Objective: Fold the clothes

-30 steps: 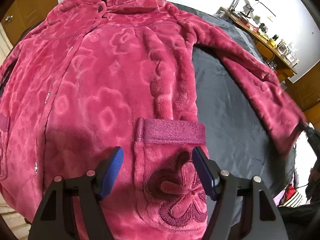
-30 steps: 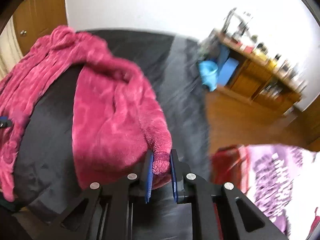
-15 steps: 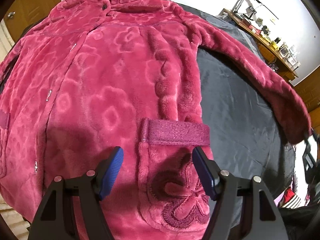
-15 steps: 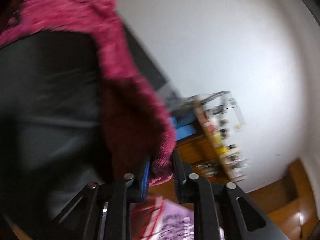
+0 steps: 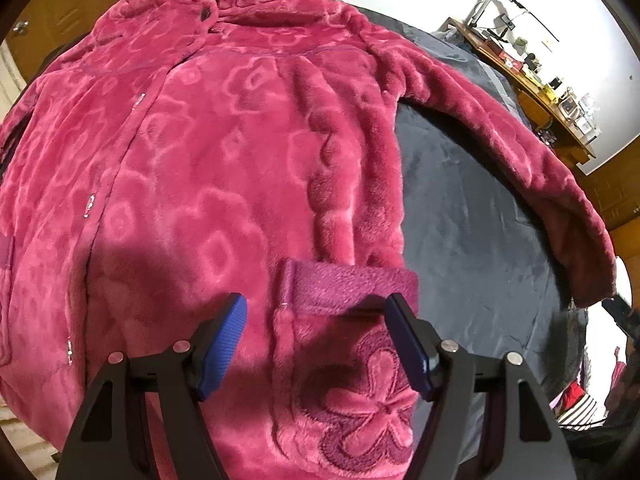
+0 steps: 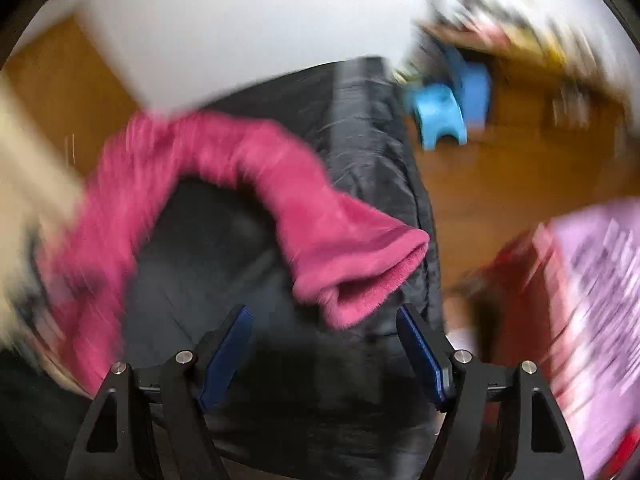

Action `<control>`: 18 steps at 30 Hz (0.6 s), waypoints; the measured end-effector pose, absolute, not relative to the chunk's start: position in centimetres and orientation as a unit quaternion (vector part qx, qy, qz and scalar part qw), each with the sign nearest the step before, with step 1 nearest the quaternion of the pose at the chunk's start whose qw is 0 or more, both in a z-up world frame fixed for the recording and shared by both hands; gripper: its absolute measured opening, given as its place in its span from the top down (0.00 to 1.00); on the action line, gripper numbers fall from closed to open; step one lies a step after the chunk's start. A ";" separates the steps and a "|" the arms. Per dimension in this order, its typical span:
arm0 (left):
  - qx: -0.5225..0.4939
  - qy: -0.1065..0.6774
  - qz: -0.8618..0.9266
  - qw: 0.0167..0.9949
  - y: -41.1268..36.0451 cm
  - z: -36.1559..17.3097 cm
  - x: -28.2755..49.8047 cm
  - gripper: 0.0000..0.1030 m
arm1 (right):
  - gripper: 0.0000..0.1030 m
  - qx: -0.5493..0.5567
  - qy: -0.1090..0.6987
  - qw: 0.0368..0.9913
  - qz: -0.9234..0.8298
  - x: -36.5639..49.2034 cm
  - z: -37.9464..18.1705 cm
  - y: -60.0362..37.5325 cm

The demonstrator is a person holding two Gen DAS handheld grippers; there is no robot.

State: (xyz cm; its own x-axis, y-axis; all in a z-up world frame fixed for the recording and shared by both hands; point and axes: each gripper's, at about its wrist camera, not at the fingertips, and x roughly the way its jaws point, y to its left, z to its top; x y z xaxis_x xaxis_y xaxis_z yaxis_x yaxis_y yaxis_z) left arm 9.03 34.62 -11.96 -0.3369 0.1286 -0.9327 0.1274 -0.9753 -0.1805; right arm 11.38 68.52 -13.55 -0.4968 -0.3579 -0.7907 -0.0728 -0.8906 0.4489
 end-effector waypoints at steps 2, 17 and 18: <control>-0.577 -0.110 0.810 0.003 34.7 -12.1 9.1 0.27 | 0.26 0.484 -0.316 0.083 -0.812 10.8 -14.0 70.6; -0.585 -0.114 0.803 -0.006 34.2 -12.7 9.7 0.26 | 0.40 0.460 -0.503 0.045 -0.730 5.8 -18.4 73.3; -0.586 -0.115 0.802 -0.007 34.0 -12.7 9.8 0.26 | 0.47 0.463 -0.508 0.042 -0.725 5.5 -18.9 73.2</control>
State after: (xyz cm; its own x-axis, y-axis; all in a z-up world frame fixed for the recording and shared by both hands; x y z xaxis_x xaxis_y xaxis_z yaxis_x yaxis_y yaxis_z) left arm 9.83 34.04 -12.70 -0.3134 0.1225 -0.9417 0.1465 -0.9735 -0.1754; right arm 5.49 73.24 -18.88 -0.5676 -0.5313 -0.6289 -0.4102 -0.4799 0.7755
